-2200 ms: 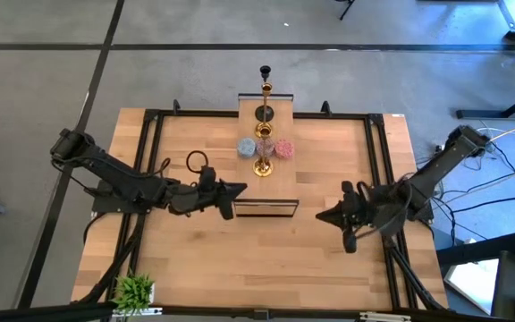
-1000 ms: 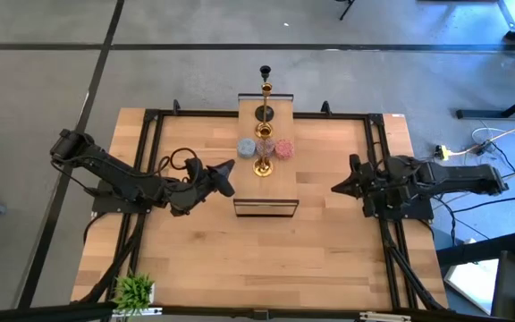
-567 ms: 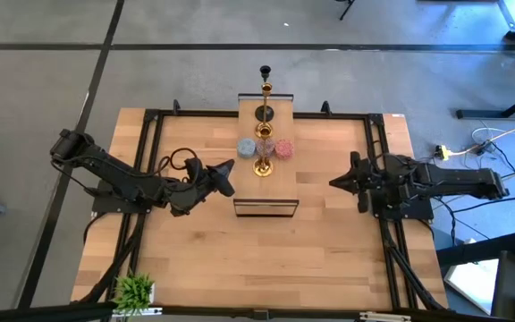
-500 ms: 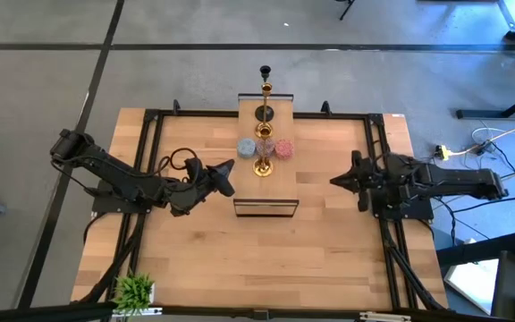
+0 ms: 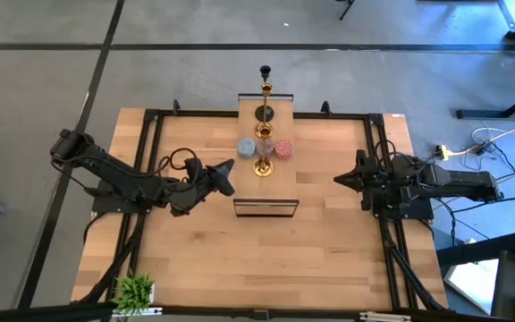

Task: Pick & Place candle stick holders
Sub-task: Return to Home Position

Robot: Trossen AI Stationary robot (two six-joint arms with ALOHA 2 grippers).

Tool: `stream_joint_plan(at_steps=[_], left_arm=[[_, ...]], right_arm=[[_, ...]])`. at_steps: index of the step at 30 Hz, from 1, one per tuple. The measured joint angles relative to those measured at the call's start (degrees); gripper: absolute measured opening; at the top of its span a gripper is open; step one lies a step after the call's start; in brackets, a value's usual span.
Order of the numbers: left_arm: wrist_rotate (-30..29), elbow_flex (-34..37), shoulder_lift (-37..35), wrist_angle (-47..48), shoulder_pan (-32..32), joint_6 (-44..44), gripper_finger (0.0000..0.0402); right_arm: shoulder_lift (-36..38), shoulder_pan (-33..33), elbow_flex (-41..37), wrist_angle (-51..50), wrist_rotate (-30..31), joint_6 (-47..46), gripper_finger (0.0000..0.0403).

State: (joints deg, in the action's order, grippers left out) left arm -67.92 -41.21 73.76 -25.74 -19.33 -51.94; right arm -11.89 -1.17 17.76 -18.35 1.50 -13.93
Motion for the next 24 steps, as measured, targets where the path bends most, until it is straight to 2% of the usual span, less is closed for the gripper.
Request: stream_joint_plan(at_steps=[18,24], left_arm=[[-0.04,0.00,0.00,-0.22,0.00,-1.55,0.0001],[-0.07,0.00,0.00,-0.22,0.00,-1.89,0.0001]], right_arm=[[11.65,0.02,-6.34,-0.07,-0.02,-3.61,0.0000],[11.92,0.00,-7.15,0.65,-0.02,-4.81,0.0000]])
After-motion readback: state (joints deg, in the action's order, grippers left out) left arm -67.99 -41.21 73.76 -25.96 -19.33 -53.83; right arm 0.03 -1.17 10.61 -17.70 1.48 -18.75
